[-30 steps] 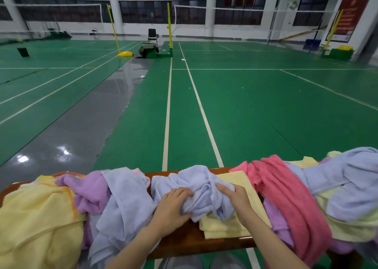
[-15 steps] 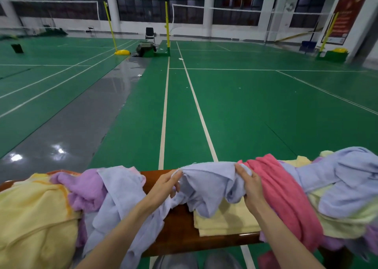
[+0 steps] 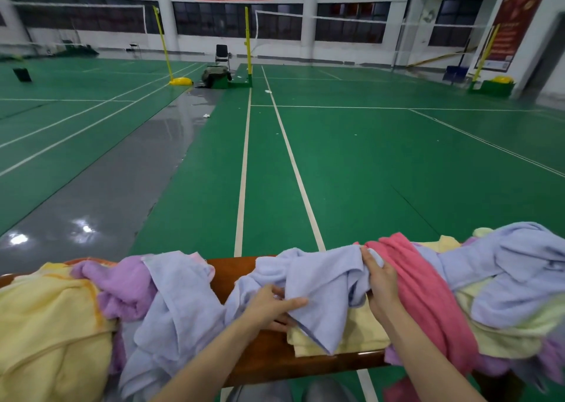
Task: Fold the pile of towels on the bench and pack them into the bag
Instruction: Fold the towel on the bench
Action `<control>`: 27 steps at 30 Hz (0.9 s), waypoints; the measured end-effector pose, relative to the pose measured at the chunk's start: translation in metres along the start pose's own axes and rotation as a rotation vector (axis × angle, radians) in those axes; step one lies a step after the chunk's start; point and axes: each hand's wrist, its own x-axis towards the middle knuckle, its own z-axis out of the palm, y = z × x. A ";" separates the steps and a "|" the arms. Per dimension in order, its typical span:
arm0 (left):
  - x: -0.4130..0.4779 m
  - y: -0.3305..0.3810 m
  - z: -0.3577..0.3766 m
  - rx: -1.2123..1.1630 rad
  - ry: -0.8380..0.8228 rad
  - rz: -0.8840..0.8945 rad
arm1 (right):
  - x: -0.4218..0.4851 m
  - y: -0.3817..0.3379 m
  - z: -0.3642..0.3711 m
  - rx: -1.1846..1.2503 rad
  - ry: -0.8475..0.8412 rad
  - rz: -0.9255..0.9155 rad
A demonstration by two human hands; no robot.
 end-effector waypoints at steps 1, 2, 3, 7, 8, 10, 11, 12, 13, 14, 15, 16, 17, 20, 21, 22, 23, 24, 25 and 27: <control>0.001 -0.001 0.008 -0.059 0.050 0.031 | -0.001 0.000 0.001 -0.014 -0.005 -0.005; 0.004 -0.003 0.015 -0.125 0.101 0.076 | -0.002 -0.001 0.001 -0.027 -0.020 -0.011; 0.008 -0.003 0.020 -0.209 0.147 0.121 | -0.002 -0.002 0.000 -0.034 -0.042 -0.015; 0.014 0.016 0.016 -0.241 0.274 0.273 | 0.003 -0.008 -0.008 -0.050 -0.015 -0.030; 0.015 0.021 0.007 -0.166 0.283 0.314 | 0.007 -0.009 -0.013 -0.049 0.032 -0.019; 0.013 0.032 -0.013 -0.150 0.230 0.366 | 0.016 -0.010 -0.024 0.025 0.145 0.023; 0.011 0.037 -0.022 -0.201 0.177 0.380 | 0.019 -0.011 -0.030 0.056 0.170 0.027; 0.009 0.041 -0.030 -0.253 0.120 0.393 | 0.021 -0.012 -0.035 0.026 0.163 0.023; 0.007 0.046 -0.035 -0.269 0.076 0.416 | 0.022 -0.012 -0.039 -0.047 0.135 0.014; 0.006 0.050 -0.038 -0.223 0.054 0.459 | 0.021 -0.013 -0.040 -0.130 0.097 -0.007; 0.006 0.054 -0.039 -0.116 0.051 0.515 | 0.019 -0.014 -0.040 -0.190 0.054 -0.034; 0.005 0.058 -0.038 0.023 0.054 0.581 | 0.013 -0.017 -0.036 -0.239 -0.013 -0.083; 0.005 0.063 -0.034 0.155 0.048 0.646 | 0.008 -0.021 -0.030 -0.312 -0.098 -0.156; 0.005 0.076 -0.014 0.377 -0.031 0.745 | -0.008 -0.023 -0.003 -0.478 -0.453 -0.262; 0.005 0.079 -0.009 0.408 -0.061 0.756 | -0.013 -0.024 0.006 -0.476 -0.555 -0.250; 0.005 0.082 -0.005 0.419 -0.077 0.766 | -0.015 -0.022 0.013 -0.453 -0.625 -0.238; 0.005 0.083 -0.003 0.411 -0.078 0.775 | -0.017 -0.022 0.018 -0.426 -0.647 -0.240; 0.006 0.084 -0.003 0.385 -0.073 0.776 | -0.018 -0.023 0.021 -0.391 -0.622 -0.246; 0.005 0.085 -0.004 0.358 -0.072 0.769 | -0.018 -0.026 0.021 -0.352 -0.571 -0.240; 0.004 0.082 -0.012 0.383 -0.094 0.695 | -0.014 -0.031 0.015 -0.254 -0.473 -0.185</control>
